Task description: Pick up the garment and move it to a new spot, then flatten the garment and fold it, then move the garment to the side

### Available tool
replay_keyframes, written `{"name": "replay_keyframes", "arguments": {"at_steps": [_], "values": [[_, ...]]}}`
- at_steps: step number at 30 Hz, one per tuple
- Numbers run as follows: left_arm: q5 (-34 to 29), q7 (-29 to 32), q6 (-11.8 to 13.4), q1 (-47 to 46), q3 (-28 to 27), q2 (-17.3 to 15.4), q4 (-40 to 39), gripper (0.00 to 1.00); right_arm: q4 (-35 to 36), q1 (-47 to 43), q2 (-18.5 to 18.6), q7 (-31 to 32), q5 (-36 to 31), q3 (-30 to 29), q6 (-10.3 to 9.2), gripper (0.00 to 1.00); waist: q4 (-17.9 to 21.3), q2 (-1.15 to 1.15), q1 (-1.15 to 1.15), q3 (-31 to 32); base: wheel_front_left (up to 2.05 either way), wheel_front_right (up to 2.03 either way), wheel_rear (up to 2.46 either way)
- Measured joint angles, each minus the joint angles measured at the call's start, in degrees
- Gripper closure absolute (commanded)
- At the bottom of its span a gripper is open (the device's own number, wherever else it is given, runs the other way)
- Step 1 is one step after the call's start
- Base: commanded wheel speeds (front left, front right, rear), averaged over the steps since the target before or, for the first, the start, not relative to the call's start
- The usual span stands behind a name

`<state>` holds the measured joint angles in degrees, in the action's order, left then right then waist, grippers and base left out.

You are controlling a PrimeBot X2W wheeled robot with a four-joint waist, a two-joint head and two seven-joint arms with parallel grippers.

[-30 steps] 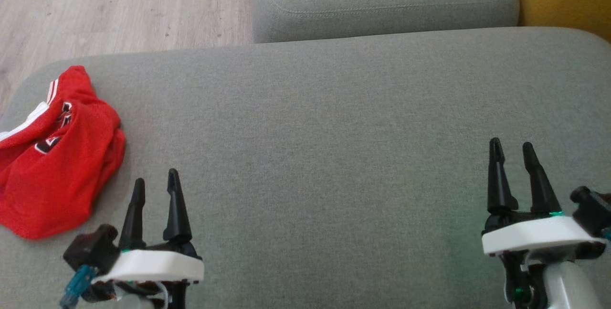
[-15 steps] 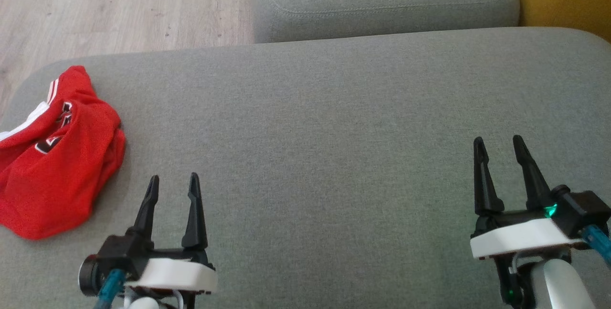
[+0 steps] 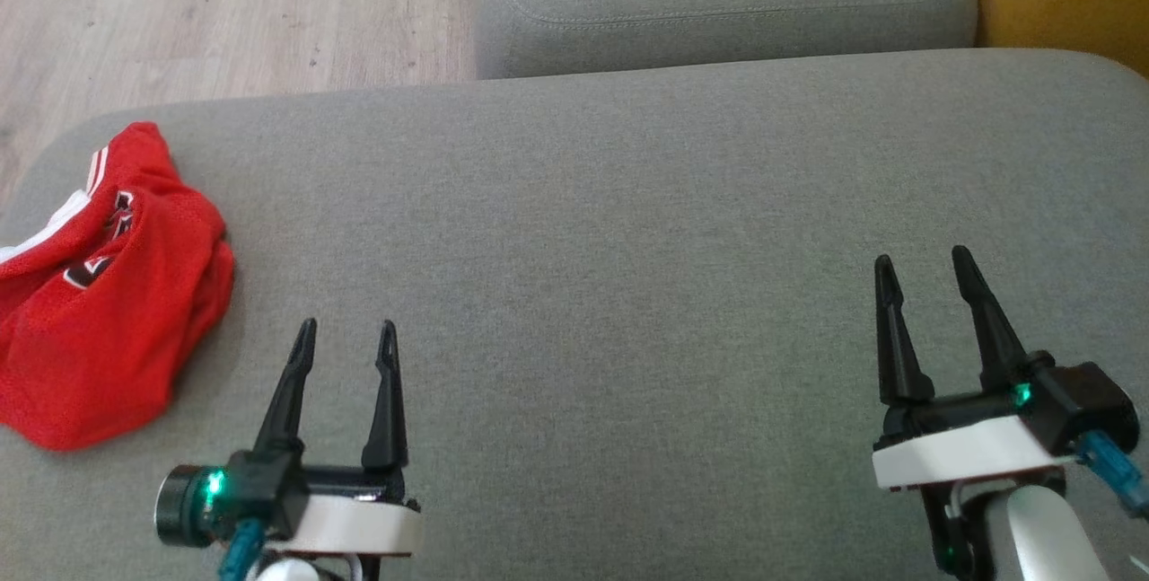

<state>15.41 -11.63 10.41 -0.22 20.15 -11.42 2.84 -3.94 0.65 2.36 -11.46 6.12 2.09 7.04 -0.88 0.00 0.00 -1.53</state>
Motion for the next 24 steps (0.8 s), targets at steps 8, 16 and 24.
{"name": "replay_keyframes", "arguments": {"at_steps": [8,16,24], "values": [[2.18,-1.21,-5.92,1.29,-5.72,4.49,-1.77,0.00,-0.26,-0.02,0.02,-1.52,6.56,1.63,0.01,0.00,-0.15,0.00,0.00,-0.03,0.00,0.00,0.00],[-3.01,-2.66,-11.01,3.22,-7.40,6.56,2.70,0.00,-5.24,-0.13,0.03,-2.87,4.86,2.25,0.01,0.00,0.00,0.00,0.00,0.17,0.00,0.00,0.00],[-4.94,-2.81,-12.44,3.13,-9.02,7.45,4.17,0.00,-7.47,-0.09,0.04,-2.91,3.97,1.91,0.01,0.00,0.09,0.00,0.00,0.06,0.00,0.00,0.00]]}}
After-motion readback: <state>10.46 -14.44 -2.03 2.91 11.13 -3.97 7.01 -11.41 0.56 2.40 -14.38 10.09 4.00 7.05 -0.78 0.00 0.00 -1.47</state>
